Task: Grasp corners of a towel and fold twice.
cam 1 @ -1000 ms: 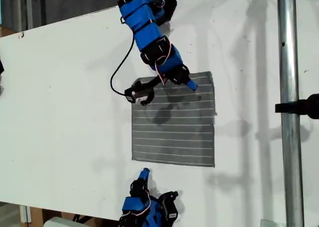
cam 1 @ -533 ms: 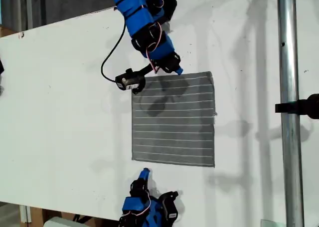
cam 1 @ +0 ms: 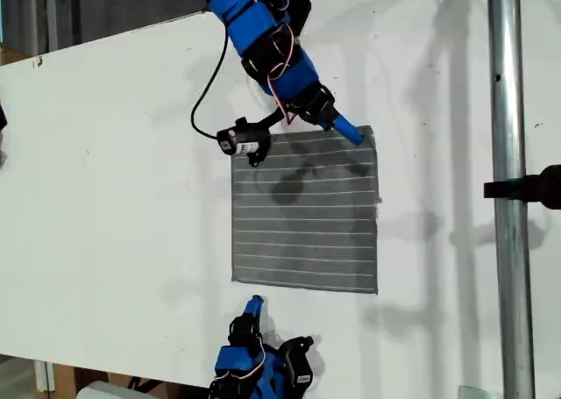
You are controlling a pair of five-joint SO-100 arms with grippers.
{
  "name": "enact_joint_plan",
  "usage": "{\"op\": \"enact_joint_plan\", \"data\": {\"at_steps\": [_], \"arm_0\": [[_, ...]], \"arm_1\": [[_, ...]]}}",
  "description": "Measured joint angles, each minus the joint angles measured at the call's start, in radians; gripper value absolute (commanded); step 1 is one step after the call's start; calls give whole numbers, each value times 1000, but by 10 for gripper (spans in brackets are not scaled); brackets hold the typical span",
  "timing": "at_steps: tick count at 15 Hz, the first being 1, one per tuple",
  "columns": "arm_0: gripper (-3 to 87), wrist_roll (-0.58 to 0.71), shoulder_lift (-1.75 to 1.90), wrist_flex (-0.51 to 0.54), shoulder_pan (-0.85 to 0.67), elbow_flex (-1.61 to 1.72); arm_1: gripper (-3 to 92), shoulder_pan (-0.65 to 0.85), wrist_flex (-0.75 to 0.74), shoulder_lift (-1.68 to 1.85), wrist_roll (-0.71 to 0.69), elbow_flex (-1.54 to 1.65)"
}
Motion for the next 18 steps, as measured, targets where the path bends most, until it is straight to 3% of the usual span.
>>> {"op": "enact_joint_plan", "data": {"at_steps": [8, 10, 11, 13, 15, 18], "arm_0": [[-29, 0, 0, 0, 0, 0], [-29, 0, 0, 0, 0, 0], [-29, 0, 0, 0, 0, 0], [-29, 0, 0, 0, 0, 0], [-29, 0, 0, 0, 0, 0], [-29, 0, 0, 0, 0, 0]], "arm_1": [[478, -20, 41, -485, 35, -141], [443, -20, 55, -592, 40, -225], [369, -18, 57, -626, 40, -256], [318, -12, 54, -670, 48, -287], [37, 5, 52, -709, 48, -322], [-1, 14, 23, -723, 64, -354]]}}
